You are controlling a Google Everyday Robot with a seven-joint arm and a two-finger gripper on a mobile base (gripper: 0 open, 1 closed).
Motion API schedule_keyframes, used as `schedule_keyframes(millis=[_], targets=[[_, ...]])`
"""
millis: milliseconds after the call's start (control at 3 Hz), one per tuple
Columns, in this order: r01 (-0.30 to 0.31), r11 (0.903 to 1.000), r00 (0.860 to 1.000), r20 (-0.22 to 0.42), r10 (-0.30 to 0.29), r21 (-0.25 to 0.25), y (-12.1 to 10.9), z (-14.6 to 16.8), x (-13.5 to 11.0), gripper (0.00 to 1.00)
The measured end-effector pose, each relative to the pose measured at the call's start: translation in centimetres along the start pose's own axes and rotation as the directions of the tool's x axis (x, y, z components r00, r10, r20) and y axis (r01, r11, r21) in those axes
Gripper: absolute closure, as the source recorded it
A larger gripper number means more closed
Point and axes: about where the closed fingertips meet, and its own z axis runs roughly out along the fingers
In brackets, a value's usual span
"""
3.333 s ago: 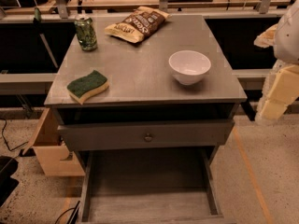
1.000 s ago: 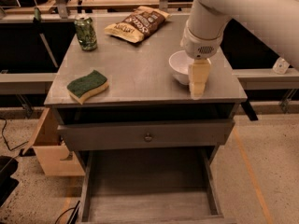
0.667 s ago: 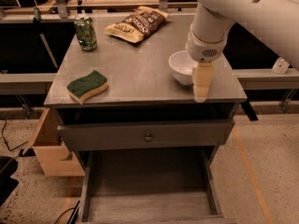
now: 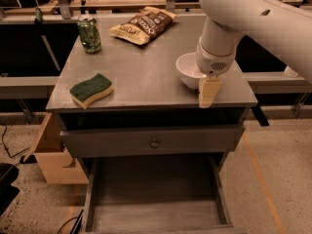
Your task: Move white bowl near brown chip bag
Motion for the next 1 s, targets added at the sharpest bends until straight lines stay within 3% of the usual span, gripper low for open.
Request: schedule_keyframes(millis=[667,1000], targets=[[0.002,1.0,1.0,-0.001,-0.002,0.003,-0.05,0.0,-0.05,0.82],[0.003,1.0,1.0,-0.001,-0.003,0.003,-0.04,0.06,-0.08,1.0]])
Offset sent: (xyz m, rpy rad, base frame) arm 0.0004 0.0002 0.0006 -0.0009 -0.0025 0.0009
